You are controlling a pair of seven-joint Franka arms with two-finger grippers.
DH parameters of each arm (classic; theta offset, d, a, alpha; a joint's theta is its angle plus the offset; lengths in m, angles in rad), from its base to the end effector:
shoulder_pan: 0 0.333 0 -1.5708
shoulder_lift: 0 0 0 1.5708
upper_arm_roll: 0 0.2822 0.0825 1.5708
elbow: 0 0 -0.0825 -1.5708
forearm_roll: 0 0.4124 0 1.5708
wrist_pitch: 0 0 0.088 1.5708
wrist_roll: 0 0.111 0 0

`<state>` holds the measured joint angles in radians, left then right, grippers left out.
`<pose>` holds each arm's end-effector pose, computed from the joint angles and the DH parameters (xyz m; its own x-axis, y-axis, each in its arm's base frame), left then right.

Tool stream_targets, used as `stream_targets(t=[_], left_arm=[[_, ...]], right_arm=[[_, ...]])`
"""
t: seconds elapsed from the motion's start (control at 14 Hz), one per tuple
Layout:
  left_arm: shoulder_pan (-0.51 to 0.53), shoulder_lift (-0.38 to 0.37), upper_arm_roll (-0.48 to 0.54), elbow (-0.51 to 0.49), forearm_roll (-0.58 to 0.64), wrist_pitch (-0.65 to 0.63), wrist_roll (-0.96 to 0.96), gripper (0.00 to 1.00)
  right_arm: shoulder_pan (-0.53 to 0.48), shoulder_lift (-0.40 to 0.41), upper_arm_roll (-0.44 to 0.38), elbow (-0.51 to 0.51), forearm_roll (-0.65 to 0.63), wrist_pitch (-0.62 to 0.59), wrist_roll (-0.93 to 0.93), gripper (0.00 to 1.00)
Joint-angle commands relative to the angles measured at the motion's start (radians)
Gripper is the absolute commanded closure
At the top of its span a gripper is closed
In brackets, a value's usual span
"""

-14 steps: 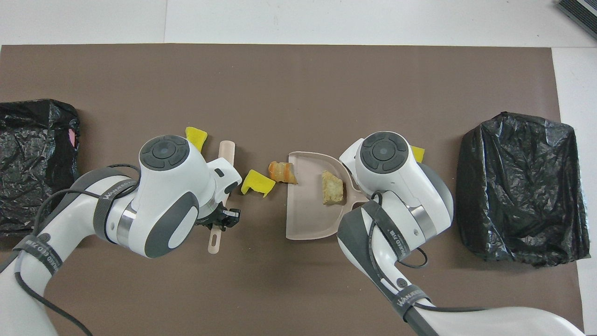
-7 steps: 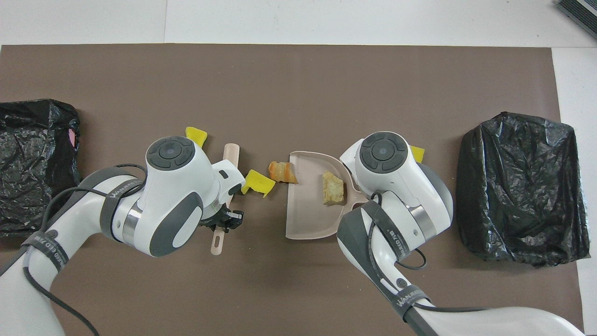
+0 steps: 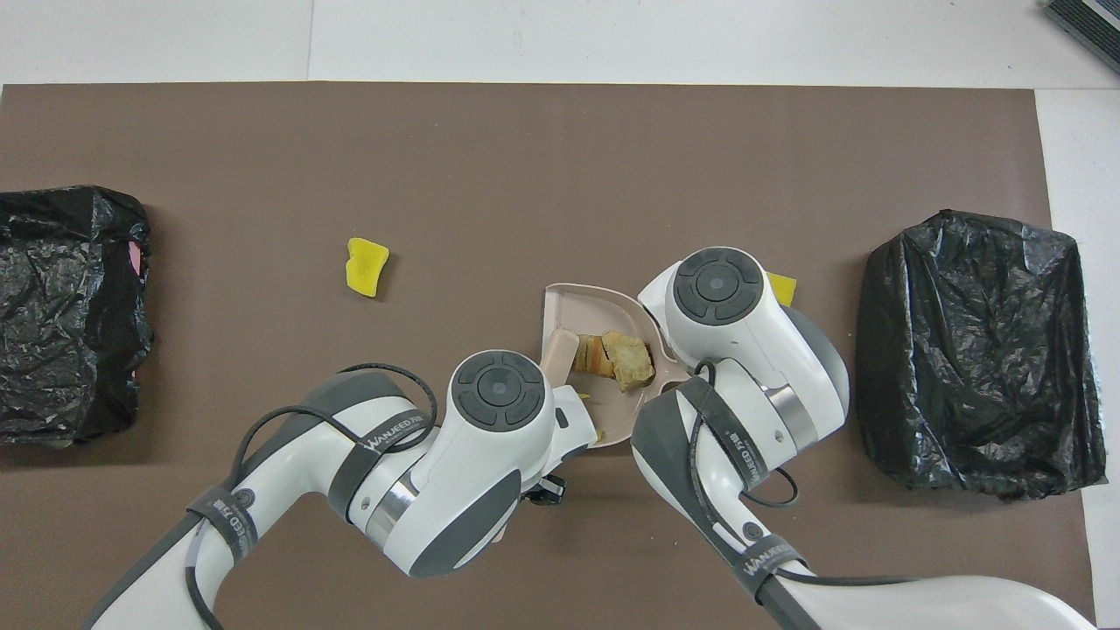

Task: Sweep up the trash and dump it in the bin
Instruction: 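Push the debris into the dustpan with the brush in the left gripper, then draw the brush back to the remaining yellow sponge with the left gripper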

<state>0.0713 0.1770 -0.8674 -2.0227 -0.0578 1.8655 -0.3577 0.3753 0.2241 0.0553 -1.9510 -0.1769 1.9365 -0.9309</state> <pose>0.3915 -0.4026 0.3222 0.8593 -0.4022 -0.3160 -0.3995 -0.9135 0.0765 0.5410 0.2341 0.2957 0.1074 0.9624 -0.2497 0.9838 -0.1392 -0.1131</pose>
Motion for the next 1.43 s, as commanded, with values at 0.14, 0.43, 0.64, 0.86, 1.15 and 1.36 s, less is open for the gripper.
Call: stream_targets(t=[0.14,0.43,0.64,0.86,1.15,1.36], left_arm=[[-0.004,-0.077,0.105,0.079,-0.016,-0.163,-0.009,1.0],[-0.033,-0.077,0.322,0.081,-0.004,-0.114,0.017,1.0],[-0.053,-0.033,0.48,0.1,0.056,-0.026,0.051,1.0],[-0.059,0.048,0.594,0.183,0.09,-0.034,0.216,1.0],[-0.062,0.105,0.653,0.222,0.151,-0.04,0.364,1.0],[-0.07,0.075,0.637,0.162,0.147,-0.077,0.402,1.0]], right_arm=[[-0.007,-0.005,0.006,-0.005,-0.003,-0.005,0.03,1.0],[-0.007,-0.005,0.006,-0.005,0.002,-0.005,0.032,1.0],[-0.007,-0.005,0.006,-0.005,0.002,-0.005,0.032,1.0],[-0.007,-0.005,0.006,-0.005,0.002,-0.005,0.032,1.0],[-0.007,-0.005,0.006,-0.005,0.002,-0.004,0.032,1.0],[-0.007,-0.005,0.006,-0.005,0.002,-0.002,0.032,1.0]])
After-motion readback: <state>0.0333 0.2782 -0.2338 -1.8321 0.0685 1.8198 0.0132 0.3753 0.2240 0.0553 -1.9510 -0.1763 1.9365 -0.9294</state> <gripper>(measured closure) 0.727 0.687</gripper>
